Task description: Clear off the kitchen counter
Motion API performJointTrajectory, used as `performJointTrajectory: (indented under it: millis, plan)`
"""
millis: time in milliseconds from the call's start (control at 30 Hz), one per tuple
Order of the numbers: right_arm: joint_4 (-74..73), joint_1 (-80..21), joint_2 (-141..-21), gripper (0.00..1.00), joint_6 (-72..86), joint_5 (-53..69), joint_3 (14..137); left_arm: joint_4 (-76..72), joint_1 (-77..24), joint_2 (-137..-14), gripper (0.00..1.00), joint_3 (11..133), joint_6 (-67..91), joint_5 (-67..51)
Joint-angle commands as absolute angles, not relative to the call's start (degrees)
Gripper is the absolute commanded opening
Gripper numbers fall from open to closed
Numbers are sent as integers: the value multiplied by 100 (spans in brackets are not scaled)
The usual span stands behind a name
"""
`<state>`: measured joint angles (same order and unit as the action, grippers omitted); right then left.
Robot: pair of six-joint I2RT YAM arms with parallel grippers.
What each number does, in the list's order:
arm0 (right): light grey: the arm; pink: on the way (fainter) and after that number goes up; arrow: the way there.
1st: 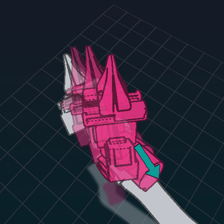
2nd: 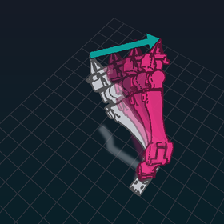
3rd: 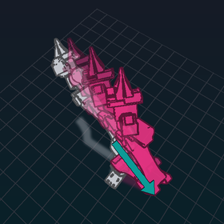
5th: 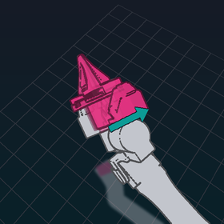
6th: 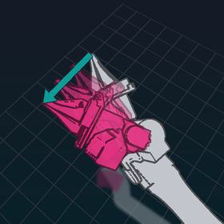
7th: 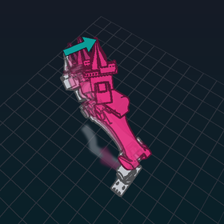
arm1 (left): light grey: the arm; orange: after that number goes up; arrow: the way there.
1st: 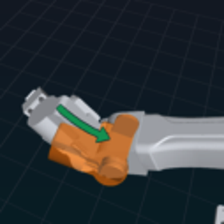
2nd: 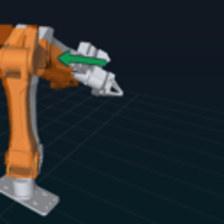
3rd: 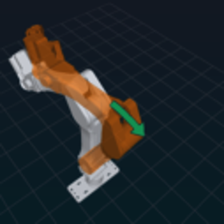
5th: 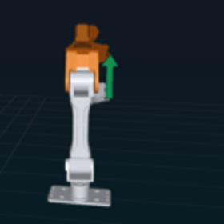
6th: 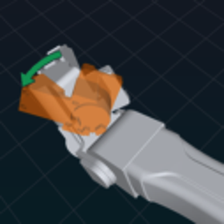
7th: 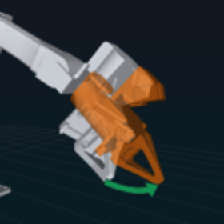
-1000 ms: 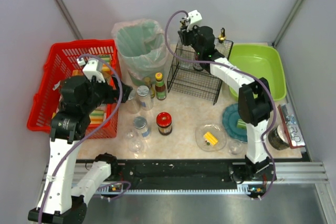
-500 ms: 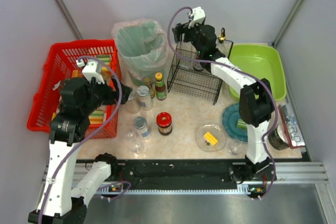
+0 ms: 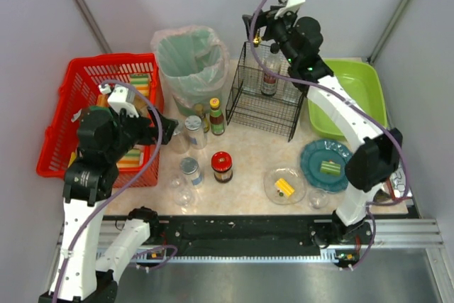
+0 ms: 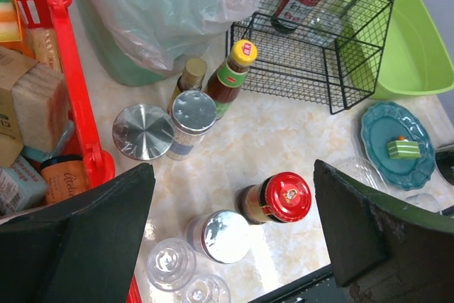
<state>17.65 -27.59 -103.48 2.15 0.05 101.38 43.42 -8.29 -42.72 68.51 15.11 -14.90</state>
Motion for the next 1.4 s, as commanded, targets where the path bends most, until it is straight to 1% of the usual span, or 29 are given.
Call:
performJointTrajectory:
  millis: [0,67,167,267,300,467,533,633,767,867,1067,1133,1267,1367]
  plan:
    - [276,-2795,-9196,93,491,114,10206,4140,-835,-4184,97,6812,1617,-1941]
    - [-498,-2856,-8678,93,606,245,9811,4078,-835,-4184,97,6742,1643,-2222]
    - [-1132,-3093,-7825,93,773,369,9003,3938,-835,-4219,97,6610,1722,-2679]
    - [-1528,-3628,-7095,93,817,18,8211,3815,-835,-4236,97,6469,1872,-2970]
    - [-1686,-3813,-6910,93,826,-200,8035,3754,-835,-4236,97,6417,1889,-3049]
    - [-2091,-4639,-6425,93,1002,-325,7165,3227,-844,-4280,97,6083,1969,-3182]
    - [-2179,-4868,-6433,94,1063,-246,6962,3112,-844,-4411,97,6091,1969,-3164]
    - [-2215,-5281,-6609,94,1134,-439,6742,2778,-861,-4640,97,6108,1969,-3103]
    - [-2197,-5913,-7179,92,968,-1404,6627,2242,-888,-4974,95,6064,1986,-2822]
    - [-2022,-6195,-7531,92,949,-1582,6574,1952,-905,-5045,95,5960,1986,-2480]
    - [-1767,-6460,-8216,92,1151,-1678,6618,1258,-905,-4835,94,5380,1969,-2066]
    - [-1723,-6504,-8332,92,1405,-2012,6618,1073,-905,-4720,95,5178,1916,-2127]
    - [-1275,-6530,-8341,93,1485,-1872,6364,809,-914,-4553,95,4905,1749,-2504]
    - [-1239,-6539,-8332,93,1485,-1837,6355,739,-914,-4421,95,4799,1644,-2619]
